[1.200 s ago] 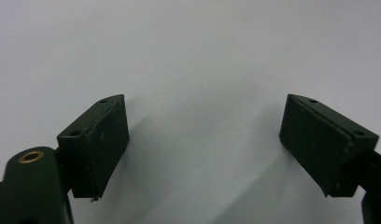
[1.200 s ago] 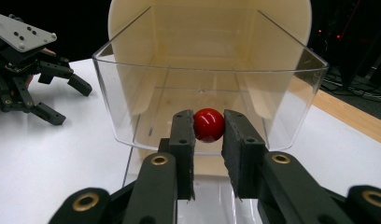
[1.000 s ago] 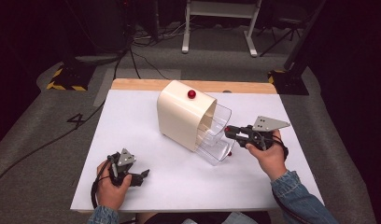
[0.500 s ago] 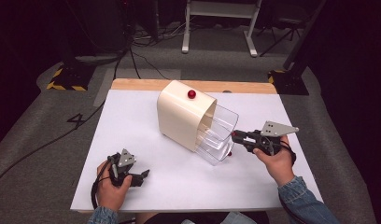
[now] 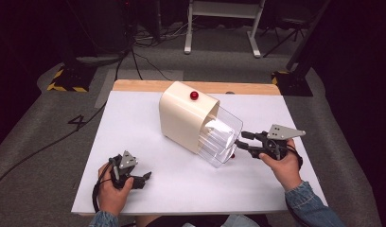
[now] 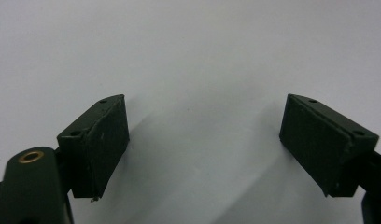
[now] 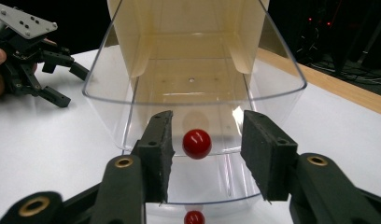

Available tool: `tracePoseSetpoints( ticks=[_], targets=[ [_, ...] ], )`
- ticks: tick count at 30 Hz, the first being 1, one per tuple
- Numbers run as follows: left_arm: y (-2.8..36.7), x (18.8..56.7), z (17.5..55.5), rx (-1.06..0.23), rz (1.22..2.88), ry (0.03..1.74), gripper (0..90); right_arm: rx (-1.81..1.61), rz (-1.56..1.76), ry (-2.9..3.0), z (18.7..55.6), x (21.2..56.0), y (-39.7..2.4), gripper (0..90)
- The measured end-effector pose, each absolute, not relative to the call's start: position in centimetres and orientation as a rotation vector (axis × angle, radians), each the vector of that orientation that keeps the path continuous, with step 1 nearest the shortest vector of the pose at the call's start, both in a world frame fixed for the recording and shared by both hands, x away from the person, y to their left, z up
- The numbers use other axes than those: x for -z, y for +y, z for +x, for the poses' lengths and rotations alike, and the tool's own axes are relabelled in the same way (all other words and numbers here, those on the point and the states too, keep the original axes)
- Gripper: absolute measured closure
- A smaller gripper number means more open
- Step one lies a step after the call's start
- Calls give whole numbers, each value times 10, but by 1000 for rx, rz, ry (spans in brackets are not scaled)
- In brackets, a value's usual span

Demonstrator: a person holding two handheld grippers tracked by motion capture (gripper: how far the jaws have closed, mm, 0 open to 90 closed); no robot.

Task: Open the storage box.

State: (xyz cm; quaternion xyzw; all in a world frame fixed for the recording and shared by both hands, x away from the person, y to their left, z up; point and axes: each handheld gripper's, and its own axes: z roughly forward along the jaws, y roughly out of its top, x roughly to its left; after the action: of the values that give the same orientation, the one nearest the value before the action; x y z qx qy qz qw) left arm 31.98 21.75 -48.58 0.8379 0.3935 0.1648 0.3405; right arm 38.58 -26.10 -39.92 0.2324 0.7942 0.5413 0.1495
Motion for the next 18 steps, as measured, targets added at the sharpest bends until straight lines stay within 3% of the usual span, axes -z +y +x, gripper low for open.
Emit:
tracePoseSetpoints(
  ticks=[18],
  targets=[
    [218, 486, 321, -421, 2182, 1025, 160, -1404, 787, 2284, 358, 405, -323, 354]
  ],
)
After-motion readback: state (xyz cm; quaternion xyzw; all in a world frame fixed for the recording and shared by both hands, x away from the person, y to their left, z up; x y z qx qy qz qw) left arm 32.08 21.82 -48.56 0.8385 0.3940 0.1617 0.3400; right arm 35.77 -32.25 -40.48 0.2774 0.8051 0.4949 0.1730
